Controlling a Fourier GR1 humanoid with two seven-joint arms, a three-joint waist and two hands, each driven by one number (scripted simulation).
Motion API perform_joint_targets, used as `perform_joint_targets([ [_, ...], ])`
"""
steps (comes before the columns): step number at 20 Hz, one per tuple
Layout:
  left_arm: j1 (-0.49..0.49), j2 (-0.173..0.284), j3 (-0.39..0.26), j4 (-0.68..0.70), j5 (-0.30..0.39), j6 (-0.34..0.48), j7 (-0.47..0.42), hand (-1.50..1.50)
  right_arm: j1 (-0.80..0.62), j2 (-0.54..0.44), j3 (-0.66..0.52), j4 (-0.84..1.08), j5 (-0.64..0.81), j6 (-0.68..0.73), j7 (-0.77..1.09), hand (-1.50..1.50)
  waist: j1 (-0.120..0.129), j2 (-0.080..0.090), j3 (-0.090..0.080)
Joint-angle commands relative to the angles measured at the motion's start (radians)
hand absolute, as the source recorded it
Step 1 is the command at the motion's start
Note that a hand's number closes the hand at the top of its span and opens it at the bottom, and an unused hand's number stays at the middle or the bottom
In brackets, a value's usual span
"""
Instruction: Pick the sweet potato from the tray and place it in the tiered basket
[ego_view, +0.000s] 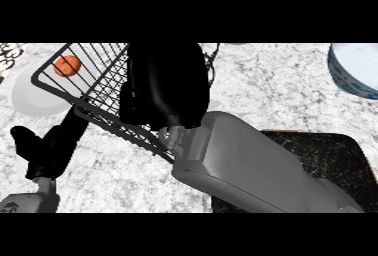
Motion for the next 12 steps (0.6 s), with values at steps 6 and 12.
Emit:
perform_joint_targets([
  [6, 0.002, -0.019, -0.002, -0.055, -0.015, 0.008, 0.027, 0.00, -0.063, 0.008, 0.095, 0.248, -0.054, -0.227, 0.014, 1.50, 0.004, 0.000, 0.002],
  [12, 0.002, -0.020, 0.003, -0.040, -0.013, -0.018, 0.024, 0.00, -0.156, 0.008, 0.110, 0.428, -0.071, -0.313, -0.004, 1.50, 0.012, 0.001, 0.001],
])
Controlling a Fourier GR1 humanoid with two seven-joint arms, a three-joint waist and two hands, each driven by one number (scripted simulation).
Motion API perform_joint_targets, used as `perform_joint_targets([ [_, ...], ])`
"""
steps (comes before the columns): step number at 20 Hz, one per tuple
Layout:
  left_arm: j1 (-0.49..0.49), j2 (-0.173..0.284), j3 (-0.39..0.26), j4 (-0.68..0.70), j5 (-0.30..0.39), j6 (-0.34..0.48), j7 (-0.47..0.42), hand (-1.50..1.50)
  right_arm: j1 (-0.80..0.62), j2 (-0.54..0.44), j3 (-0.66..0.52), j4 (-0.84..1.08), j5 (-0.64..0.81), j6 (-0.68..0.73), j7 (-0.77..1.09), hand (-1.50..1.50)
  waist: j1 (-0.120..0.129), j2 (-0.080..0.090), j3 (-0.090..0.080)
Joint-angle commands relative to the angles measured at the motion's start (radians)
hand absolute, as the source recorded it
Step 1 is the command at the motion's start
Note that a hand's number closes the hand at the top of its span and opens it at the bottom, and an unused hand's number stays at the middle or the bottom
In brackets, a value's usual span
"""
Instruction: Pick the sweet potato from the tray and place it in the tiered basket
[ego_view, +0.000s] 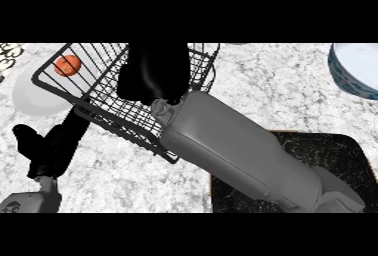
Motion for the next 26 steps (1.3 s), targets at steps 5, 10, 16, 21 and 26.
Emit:
perform_joint_targets([
  [5, 0.006, -0.006, 0.003, -0.012, 0.001, -0.026, -0.028, 0.00, -0.047, 0.003, -0.005, 0.179, 0.051, -0.284, -0.044, 1.50, 0.007, 0.004, 0.002],
  [10, -0.024, -0.016, 0.012, 0.036, -0.016, -0.025, -0.058, 0.00, -0.097, 0.003, 0.051, 0.289, -0.055, -0.380, -0.083, -1.50, 0.016, 0.006, 0.001],
  [16, -0.057, -0.018, 0.012, 0.039, -0.015, -0.033, -0.029, 0.00, -0.145, 0.003, 0.141, 0.374, -0.146, -0.450, -0.087, -1.50, 0.029, 0.009, 0.001],
  [21, -0.027, -0.018, -0.007, -0.032, -0.017, -0.035, 0.014, 0.00, -0.107, 0.003, 0.054, 0.354, -0.203, -0.591, -0.144, -1.50, 0.029, 0.008, 0.002],
  [26, -0.001, 0.003, 0.039, 0.023, -0.013, -0.048, -0.050, 0.00, -0.114, 0.003, -0.075, 0.300, -0.264, -0.686, -0.196, -1.50, 0.005, 0.005, 0.003],
])
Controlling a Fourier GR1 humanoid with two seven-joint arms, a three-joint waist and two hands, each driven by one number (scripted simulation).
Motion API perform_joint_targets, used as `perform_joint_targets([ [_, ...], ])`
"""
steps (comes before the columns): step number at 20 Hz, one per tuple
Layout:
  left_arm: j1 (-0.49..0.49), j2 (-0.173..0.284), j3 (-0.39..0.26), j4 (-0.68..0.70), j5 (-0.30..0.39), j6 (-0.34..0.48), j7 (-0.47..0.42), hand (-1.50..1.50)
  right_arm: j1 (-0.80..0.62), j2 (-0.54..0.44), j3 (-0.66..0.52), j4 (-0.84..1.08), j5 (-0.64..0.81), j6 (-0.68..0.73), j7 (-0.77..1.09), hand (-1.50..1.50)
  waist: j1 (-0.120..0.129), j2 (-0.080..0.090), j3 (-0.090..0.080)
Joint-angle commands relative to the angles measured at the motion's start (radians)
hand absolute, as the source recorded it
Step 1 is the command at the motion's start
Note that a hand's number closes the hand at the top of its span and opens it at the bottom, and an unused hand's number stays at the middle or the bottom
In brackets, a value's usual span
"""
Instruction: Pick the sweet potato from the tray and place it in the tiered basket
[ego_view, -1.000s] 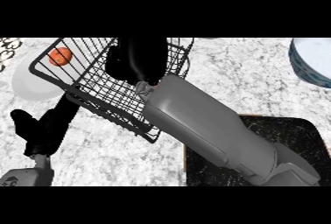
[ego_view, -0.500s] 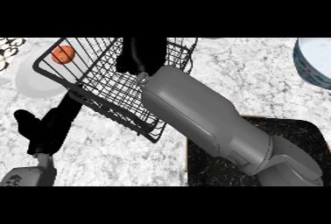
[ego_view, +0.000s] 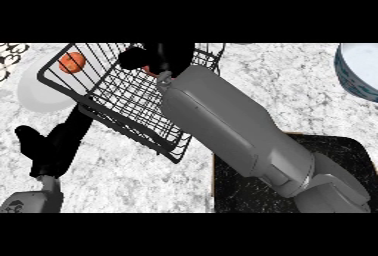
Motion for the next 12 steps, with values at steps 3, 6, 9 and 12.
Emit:
perform_joint_targets([
  [3, -0.010, -0.003, 0.006, -0.029, -0.006, 0.022, 0.036, 0.00, 0.048, 0.004, -0.127, -0.087, -0.063, -0.202, -0.034, -1.50, -0.034, -0.009, 0.003],
  [6, 0.015, -0.004, 0.012, -0.045, 0.000, 0.020, 0.031, 0.00, 0.078, 0.004, -0.207, -0.130, -0.080, -0.254, -0.092, -1.50, -0.039, -0.010, 0.003],
  [9, 0.036, 0.001, 0.027, -0.002, 0.000, 0.001, -0.012, 0.00, 0.135, -0.038, -0.230, -0.188, -0.037, -0.280, -0.117, -1.50, -0.056, -0.013, 0.002],
  [12, 0.052, 0.009, 0.046, -0.048, 0.013, 0.004, -0.004, 0.00, 0.181, -0.099, -0.273, -0.279, -0.008, -0.289, -0.086, -1.50, -0.067, -0.020, 0.003],
])
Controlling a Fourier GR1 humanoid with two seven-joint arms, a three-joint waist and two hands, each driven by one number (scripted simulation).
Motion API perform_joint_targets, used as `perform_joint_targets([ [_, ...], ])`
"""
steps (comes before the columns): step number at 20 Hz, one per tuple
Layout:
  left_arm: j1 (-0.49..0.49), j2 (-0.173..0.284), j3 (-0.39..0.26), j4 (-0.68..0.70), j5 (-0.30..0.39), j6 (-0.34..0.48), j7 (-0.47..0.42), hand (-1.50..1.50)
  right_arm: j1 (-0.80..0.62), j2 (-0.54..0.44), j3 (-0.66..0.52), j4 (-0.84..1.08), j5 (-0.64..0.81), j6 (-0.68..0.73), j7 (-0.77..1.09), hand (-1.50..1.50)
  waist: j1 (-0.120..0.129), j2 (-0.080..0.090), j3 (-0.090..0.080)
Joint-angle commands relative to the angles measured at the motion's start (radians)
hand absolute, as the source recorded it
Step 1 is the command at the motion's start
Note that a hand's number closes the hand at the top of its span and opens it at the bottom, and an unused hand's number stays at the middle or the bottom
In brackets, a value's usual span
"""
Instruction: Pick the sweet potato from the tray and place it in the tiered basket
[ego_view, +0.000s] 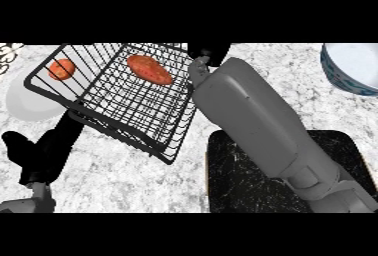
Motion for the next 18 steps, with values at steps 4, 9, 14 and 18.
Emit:
perform_joint_targets([
  [4, 0.001, -0.022, 0.005, 0.024, -0.023, 0.023, -0.032, 0.00, 0.182, -0.156, -0.085, -0.285, 0.037, -0.008, 0.089, -1.50, -0.039, -0.009, 0.002],
  [9, 0.025, -0.012, 0.011, -0.047, 0.003, 0.006, 0.024, 0.00, 0.353, -0.321, -0.142, -0.545, 0.043, 0.110, 0.147, -1.50, -0.026, -0.008, 0.002],
  [14, 0.019, -0.030, 0.003, -0.076, -0.016, 0.033, 0.031, 0.00, 0.527, -0.494, -0.265, -0.811, -0.074, 0.210, 0.183, -1.50, -0.031, -0.006, 0.003],
  [18, 0.024, -0.045, -0.015, -0.046, -0.026, 0.007, -0.003, 0.00, 0.665, -0.554, -0.350, -0.920, -0.160, 0.275, 0.151, -1.50, -0.014, 0.000, 0.002],
])
